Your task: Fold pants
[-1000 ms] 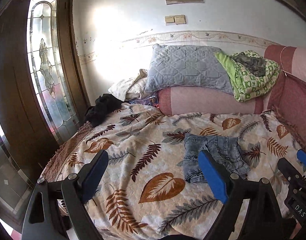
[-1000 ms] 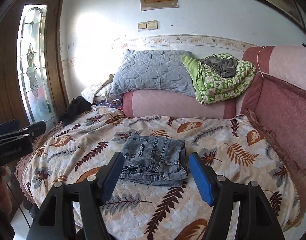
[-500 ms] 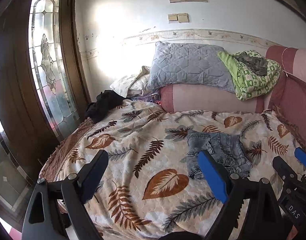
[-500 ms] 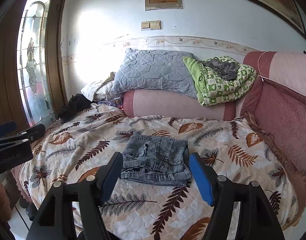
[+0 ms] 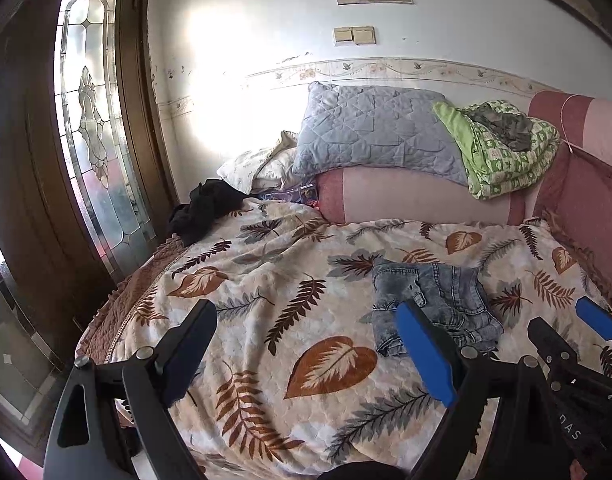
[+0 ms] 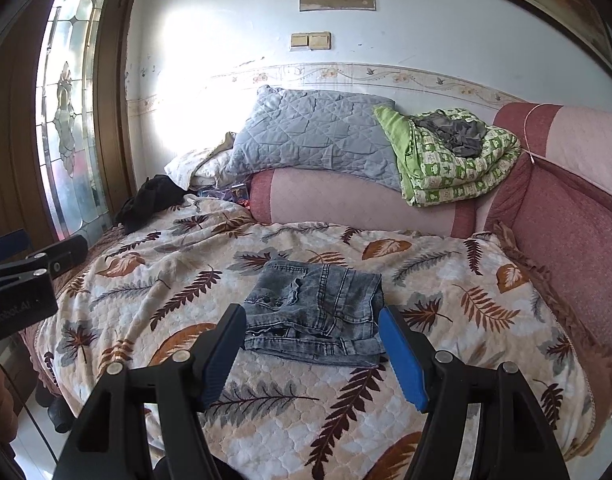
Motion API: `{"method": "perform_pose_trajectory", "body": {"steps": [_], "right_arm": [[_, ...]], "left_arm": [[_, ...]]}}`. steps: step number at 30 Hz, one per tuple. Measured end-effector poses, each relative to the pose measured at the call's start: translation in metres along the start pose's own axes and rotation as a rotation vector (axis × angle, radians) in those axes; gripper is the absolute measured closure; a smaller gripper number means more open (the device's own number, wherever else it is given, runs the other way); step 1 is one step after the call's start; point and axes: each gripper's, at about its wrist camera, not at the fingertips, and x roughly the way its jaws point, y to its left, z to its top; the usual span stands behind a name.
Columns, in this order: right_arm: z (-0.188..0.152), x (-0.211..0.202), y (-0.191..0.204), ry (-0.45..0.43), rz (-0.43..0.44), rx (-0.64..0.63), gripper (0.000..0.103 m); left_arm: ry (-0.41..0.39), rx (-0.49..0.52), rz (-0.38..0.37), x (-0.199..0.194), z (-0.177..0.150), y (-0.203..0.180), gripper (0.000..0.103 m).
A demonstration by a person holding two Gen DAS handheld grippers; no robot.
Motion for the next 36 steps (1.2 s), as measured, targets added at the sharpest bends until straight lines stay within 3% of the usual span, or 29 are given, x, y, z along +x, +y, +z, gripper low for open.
{"method": "perform_pose_trajectory", "body": {"steps": [36], "right_arm": [[0.002,0.002,0.0,-0.006,-0.004,-0.01,0.031]], "left_arm": [[-0.021,0.0,-0.057,-0.01,0.001,0.002,0.012]]}}
